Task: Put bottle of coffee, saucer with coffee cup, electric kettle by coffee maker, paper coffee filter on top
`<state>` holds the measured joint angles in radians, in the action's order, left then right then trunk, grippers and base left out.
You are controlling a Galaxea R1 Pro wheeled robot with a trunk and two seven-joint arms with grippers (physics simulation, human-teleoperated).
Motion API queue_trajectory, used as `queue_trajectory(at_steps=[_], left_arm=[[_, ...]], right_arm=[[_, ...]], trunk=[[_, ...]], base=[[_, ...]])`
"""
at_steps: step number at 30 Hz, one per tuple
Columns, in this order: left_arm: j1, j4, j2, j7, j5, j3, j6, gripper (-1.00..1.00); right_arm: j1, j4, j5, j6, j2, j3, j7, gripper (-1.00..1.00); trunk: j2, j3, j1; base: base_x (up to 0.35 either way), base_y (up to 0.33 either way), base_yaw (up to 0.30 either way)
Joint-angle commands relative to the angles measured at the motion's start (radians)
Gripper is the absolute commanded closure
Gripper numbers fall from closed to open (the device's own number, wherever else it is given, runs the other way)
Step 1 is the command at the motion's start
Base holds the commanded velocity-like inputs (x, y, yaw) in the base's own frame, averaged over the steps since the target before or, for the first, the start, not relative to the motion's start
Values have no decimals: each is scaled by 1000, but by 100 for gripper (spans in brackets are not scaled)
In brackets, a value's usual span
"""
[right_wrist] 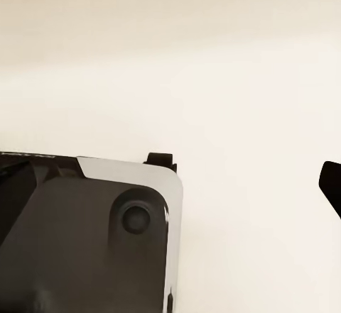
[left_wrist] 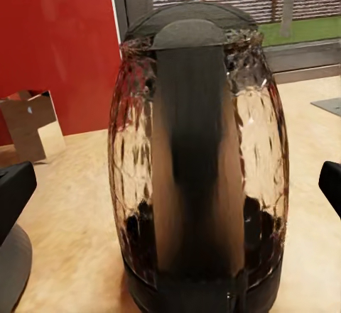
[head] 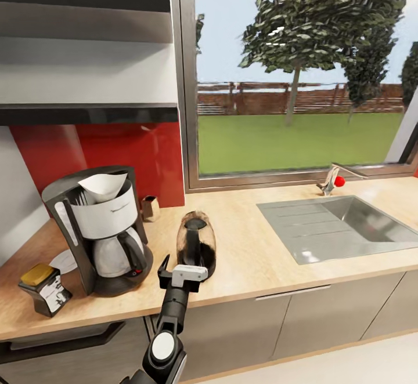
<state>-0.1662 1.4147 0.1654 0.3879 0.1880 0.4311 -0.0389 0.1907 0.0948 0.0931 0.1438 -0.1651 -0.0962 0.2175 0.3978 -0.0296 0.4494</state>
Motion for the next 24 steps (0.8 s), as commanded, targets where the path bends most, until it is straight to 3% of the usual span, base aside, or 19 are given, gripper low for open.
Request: queue_trajectory(at_steps=[1, 10, 24], left_arm=[[-1, 0, 0, 6, 10, 1, -4, -100], [-1, -2, -1, 6, -15, 2, -4, -100], [-1, -2, 0, 6, -20, 3, -4, -100]], right_arm=[[1, -1, 10, 3, -1, -8, 3, -100], [1, -1, 10, 3, -1, -8, 3, -100], [1, -1, 10, 3, -1, -8, 3, -100]], trunk=[[2, -2, 1], [2, -2, 1], [2, -2, 1]], base=[[4, 0, 0], [124, 0, 0], [13, 0, 0]])
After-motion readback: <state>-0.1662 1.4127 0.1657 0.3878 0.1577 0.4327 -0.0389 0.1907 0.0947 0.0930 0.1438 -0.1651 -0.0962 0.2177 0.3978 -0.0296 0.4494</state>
